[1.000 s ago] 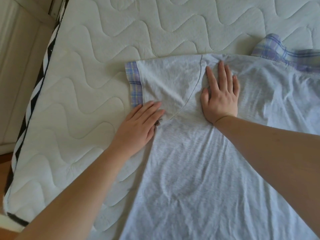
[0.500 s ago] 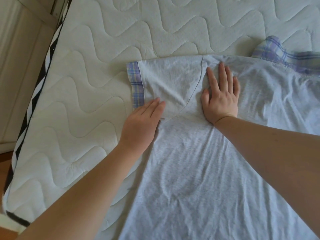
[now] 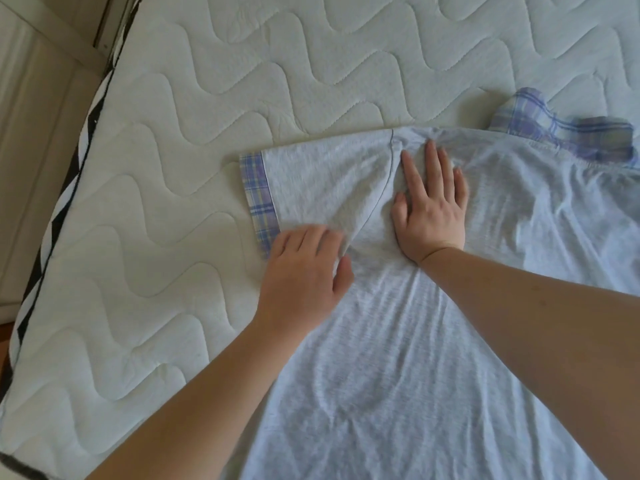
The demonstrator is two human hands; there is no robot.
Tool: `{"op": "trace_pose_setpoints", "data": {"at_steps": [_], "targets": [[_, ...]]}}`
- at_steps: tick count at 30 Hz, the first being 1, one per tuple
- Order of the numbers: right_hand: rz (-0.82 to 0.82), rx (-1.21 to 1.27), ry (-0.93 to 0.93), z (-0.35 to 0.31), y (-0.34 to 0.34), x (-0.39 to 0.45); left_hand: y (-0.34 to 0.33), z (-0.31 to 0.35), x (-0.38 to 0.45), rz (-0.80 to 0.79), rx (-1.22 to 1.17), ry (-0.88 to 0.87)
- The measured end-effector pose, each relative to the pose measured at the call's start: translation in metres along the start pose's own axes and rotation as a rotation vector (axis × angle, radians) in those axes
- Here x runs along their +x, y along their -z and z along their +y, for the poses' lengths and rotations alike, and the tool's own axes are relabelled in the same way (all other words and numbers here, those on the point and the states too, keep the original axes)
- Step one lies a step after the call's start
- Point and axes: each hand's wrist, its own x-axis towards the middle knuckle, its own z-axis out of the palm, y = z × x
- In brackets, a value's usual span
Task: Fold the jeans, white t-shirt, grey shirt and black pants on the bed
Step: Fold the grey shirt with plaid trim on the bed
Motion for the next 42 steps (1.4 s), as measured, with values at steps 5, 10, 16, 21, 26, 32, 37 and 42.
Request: {"op": "trace_pose_setpoints", "data": {"at_steps": [5,10,16,21,26,32,37,42], "targets": [[0.007,0.003,0.000,-0.001,0.002,0.000,-0.022,0.006,0.086,-0.006,0.028,-0.105],[0.008,0.038,-0.009,-0.001,0.003,0.000,-0.054,-0.013,0.125,-0.039,0.200,-0.151],[-0.021,0.029,-0.005,-0.001,0.004,0.000,-0.069,-0.014,0.127,0.083,0.243,-0.161],[-0.057,0.032,-0.005,0.000,0.004,0.001,-0.073,-0.016,0.128,0.091,0.275,-0.178],[-0.057,0.060,0.009,0.000,0.002,0.002,-0.076,-0.018,0.130,0.117,0.294,-0.186],[-0.131,0.069,-0.010,-0.001,0.015,0.002,-0.056,0.004,0.125,0.034,0.420,-0.100],[-0.192,0.352,-0.030,0.024,0.054,-0.005,-0.045,0.065,0.095,0.083,0.266,0.012],[-0.085,0.244,-0.332,0.132,0.090,-0.084,-0.080,0.163,0.068,0.006,0.112,-0.189]]}}
